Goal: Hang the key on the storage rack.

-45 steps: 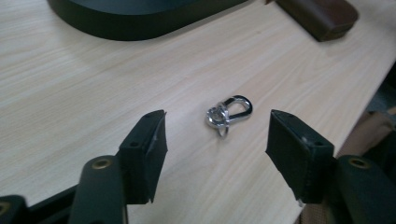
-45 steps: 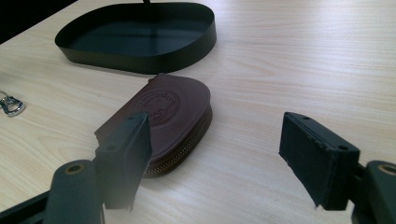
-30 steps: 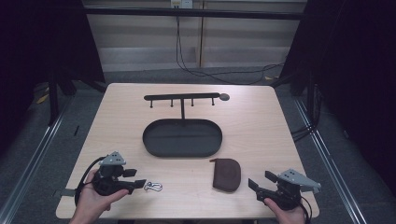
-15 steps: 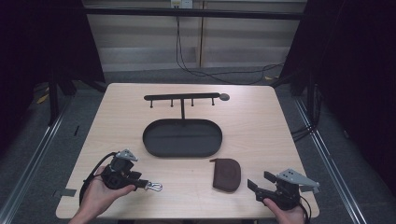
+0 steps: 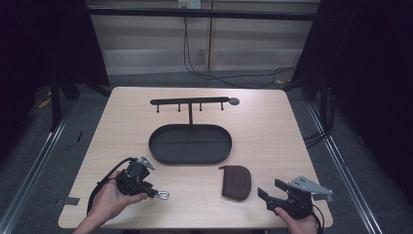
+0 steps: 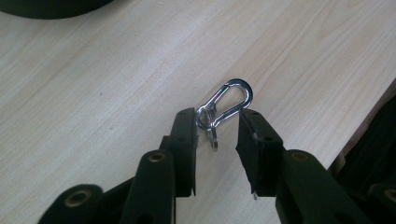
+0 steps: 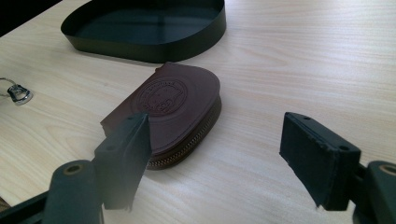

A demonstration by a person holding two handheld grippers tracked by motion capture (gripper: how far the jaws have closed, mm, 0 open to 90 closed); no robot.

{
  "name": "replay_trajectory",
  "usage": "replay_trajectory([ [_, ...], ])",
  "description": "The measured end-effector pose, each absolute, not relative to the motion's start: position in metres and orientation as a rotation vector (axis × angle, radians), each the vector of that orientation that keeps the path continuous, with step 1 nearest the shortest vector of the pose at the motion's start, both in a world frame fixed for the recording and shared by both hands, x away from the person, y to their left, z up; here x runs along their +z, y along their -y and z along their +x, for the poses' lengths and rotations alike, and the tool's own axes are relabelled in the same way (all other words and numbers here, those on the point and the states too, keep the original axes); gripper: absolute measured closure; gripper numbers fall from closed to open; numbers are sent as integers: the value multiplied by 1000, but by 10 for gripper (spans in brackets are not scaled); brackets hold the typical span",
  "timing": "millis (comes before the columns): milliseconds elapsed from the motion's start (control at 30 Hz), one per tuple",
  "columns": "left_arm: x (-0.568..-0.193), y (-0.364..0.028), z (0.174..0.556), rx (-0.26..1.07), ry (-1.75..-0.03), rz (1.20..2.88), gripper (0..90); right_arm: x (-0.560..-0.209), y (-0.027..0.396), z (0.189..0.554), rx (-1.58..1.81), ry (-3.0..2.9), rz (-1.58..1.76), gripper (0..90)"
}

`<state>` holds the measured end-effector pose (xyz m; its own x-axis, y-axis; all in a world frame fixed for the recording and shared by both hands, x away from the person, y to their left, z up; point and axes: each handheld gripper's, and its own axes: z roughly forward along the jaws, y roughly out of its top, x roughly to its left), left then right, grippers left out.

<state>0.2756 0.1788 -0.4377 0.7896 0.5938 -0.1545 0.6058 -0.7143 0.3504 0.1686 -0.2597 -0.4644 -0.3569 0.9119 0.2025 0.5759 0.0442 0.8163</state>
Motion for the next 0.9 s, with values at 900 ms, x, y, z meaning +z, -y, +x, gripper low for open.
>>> replay_trajectory([
  [900,-451,-161,296,-203,-889,2838,808,-464,259,168,1236,-1964,1489,248],
])
